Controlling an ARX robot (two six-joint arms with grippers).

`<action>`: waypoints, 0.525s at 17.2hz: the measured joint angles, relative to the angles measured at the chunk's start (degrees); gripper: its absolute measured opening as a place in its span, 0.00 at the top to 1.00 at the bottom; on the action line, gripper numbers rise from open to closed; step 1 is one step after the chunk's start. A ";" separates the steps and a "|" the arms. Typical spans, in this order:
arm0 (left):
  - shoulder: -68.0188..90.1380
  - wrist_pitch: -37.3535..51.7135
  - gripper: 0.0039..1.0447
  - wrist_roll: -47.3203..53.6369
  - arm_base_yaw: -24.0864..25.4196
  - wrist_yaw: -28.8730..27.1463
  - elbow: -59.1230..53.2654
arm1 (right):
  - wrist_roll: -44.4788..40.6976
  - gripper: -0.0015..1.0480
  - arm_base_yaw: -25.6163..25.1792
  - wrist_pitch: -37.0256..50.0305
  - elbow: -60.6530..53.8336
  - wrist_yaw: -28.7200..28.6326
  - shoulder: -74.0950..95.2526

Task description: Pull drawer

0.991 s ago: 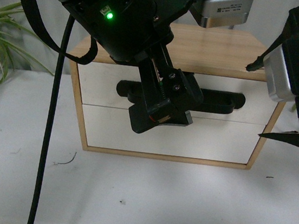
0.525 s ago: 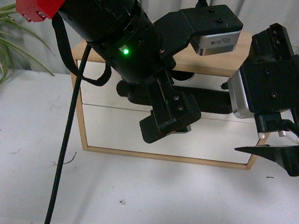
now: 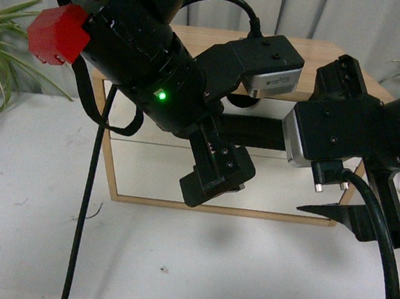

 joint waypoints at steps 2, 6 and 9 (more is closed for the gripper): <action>0.09 0.68 0.06 -0.42 0.00 -0.04 -0.37 | 0.31 0.06 0.35 1.09 -0.55 0.02 0.79; 0.59 2.16 0.06 -0.87 -0.52 0.15 -1.36 | 0.72 0.06 0.37 3.41 -1.42 0.17 2.27; 1.16 3.52 0.06 -0.98 -1.25 0.17 -2.36 | 0.90 0.06 0.35 4.66 -2.21 0.17 2.69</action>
